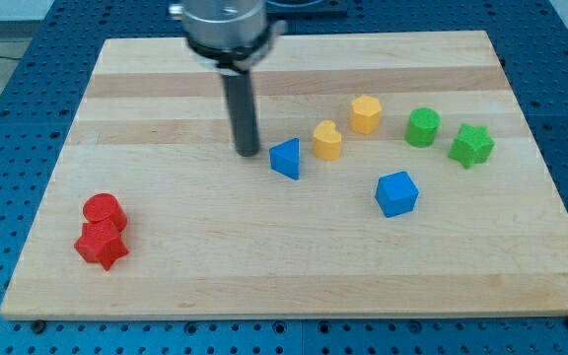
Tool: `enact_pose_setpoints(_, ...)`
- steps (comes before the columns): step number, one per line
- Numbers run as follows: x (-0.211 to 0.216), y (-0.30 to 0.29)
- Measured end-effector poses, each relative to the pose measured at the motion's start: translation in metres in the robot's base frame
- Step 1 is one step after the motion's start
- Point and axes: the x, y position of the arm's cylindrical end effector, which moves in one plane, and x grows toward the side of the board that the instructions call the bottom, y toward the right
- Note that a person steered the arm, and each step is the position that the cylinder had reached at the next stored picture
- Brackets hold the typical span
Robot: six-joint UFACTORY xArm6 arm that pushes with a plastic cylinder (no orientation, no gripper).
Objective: Move your arm to the left of the red star
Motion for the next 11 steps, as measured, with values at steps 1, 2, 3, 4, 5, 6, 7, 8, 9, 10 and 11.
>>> enact_pose_setpoints(1,0.035,0.011)
enact_pose_setpoints(2,0.051,0.035)
enact_pose_setpoints(3,0.051,0.022)
enact_pose_setpoints(4,0.064,-0.002)
enact_pose_setpoints(5,0.064,0.009)
enact_pose_setpoints(6,0.064,0.011)
enact_pose_setpoints(7,0.038,-0.038)
enact_pose_setpoints(8,-0.012,-0.115)
enact_pose_setpoints(9,-0.02,-0.222)
enact_pose_setpoints(10,0.01,-0.266)
enact_pose_setpoints(11,0.047,-0.263)
